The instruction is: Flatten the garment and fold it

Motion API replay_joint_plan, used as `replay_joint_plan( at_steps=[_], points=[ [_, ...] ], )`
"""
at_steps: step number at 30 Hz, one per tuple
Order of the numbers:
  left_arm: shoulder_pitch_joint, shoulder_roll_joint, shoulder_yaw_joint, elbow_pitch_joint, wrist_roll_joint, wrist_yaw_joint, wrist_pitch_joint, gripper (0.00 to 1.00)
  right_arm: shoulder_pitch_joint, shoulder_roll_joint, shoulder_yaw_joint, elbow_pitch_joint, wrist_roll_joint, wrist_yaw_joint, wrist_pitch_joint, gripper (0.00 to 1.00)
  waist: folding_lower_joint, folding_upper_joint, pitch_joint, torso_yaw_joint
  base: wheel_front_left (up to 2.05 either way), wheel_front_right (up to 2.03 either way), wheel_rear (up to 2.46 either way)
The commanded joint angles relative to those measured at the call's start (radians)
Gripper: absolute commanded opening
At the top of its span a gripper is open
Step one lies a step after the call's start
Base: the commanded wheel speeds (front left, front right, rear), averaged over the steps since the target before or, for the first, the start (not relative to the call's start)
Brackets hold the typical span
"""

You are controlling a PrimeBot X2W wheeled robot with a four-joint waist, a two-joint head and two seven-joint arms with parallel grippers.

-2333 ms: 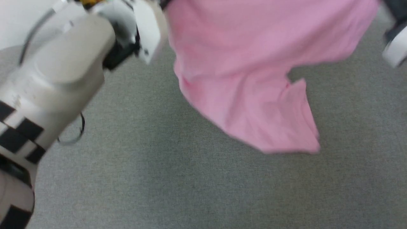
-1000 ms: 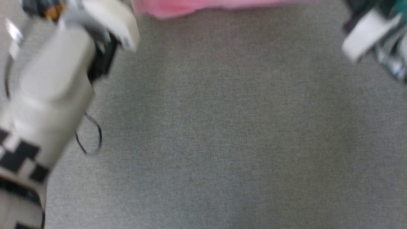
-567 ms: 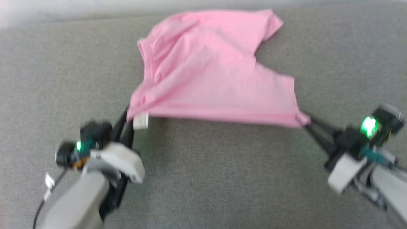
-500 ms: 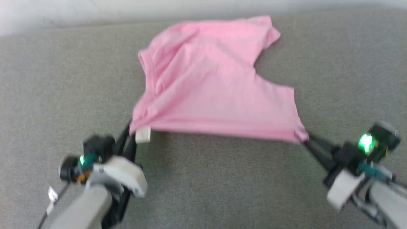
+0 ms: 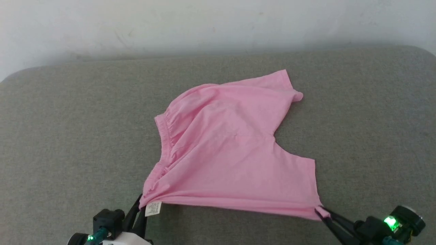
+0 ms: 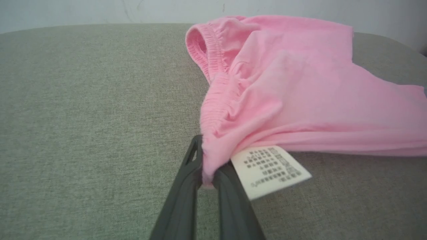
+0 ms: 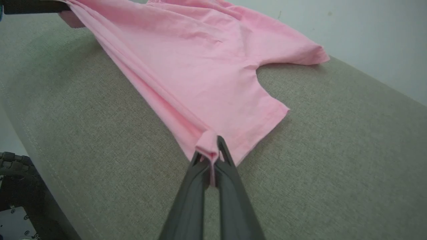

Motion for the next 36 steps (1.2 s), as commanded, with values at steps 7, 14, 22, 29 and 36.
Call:
replay_joint_plan(
  at_steps=[7,14,22,29,36],
  points=[
    [-0.134,-0.019,-0.009,0.026,0.065,-0.030,-0.001,0.00,-0.121,0.006,-0.095,-0.034,-0.042,-0.003,0.020,0.00,0.0003,0.0000,0.005,0.027,0.00,0.00,0.00],
    [-0.347,-0.040,-0.024,0.088,0.112,-0.078,0.039,0.00,-0.354,-0.013,-0.091,0.003,-0.033,-0.003,0.039,0.00,0.0003,0.0000,0.088,0.048,0.00,0.00,0.00],
    [-0.551,-0.063,-0.028,0.206,0.137,-0.136,0.065,0.00,-0.683,-0.020,0.017,0.186,-0.001,-0.003,0.052,0.00,0.0003,0.0000,0.216,0.076,0.00,0.00,0.00],
    [-0.688,-0.096,-0.034,0.298,0.154,-0.166,0.070,0.00,-0.968,0.005,0.144,0.405,0.049,-0.003,0.097,0.00,0.0003,0.0000,0.327,0.107,0.00,0.00,0.00],
    [-0.805,-0.124,-0.054,0.385,0.172,-0.200,0.087,0.00,-1.188,0.053,0.299,0.614,0.117,-0.003,0.169,0.00,0.0003,0.0000,0.421,0.134,0.00,0.00,0.00]
  ],
)
